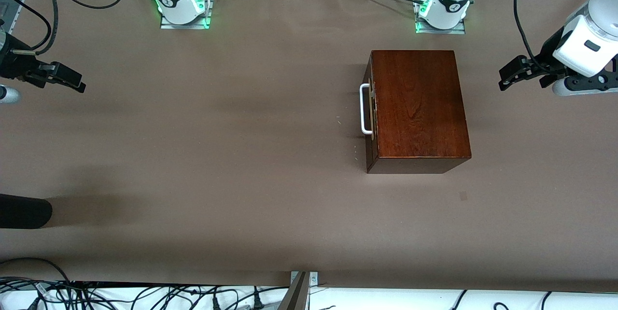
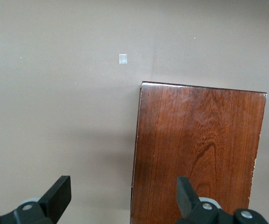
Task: Open drawer, take yellow block, close drawer
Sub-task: 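Reach the left gripper to the white drawer handle and grasp it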
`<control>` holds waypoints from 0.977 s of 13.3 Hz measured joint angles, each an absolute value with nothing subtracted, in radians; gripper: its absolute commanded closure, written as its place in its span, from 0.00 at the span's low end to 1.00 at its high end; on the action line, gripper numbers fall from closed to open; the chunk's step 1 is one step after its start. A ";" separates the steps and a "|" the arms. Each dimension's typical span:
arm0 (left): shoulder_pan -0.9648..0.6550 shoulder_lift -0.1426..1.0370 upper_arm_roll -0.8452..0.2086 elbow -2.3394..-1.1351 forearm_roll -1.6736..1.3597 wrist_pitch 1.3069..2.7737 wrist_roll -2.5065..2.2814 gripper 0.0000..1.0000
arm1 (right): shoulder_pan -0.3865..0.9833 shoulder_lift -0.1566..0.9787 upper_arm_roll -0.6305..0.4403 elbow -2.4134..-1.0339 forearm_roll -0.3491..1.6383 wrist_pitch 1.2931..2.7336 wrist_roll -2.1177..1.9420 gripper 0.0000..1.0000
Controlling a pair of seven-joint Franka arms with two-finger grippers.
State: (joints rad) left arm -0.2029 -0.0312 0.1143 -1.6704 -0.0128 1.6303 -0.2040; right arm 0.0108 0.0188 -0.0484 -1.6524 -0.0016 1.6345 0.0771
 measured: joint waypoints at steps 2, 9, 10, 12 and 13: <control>-0.203 -0.031 0.114 -1.670 -0.013 1.630 -0.204 0.00 | 0.011 0.020 -0.048 -1.652 -0.002 1.637 0.077 0.00; -0.226 0.003 -0.003 -1.633 -0.013 1.632 -0.213 0.00 | 0.011 0.035 -0.049 -1.652 -0.002 1.679 0.078 0.00; -0.227 0.020 -0.040 -1.613 -0.013 1.631 -0.236 0.00 | 0.011 0.036 -0.049 -1.652 -0.002 1.680 0.079 0.00; -0.230 0.060 -0.127 -1.581 -0.013 1.630 -0.321 0.00 | 0.011 0.036 -0.049 -1.652 -0.002 1.680 0.079 0.00; -0.232 0.082 -0.178 -1.571 -0.012 1.630 -0.376 0.00 | 0.011 0.037 -0.049 -1.652 -0.001 1.679 0.079 0.00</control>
State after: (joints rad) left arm -0.2322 0.0822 -0.1783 -1.5708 -0.0123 1.6295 -0.3761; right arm 0.0111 0.0368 -0.0487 -1.6524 -0.0015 1.6792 0.0789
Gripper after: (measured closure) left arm 0.000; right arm 0.000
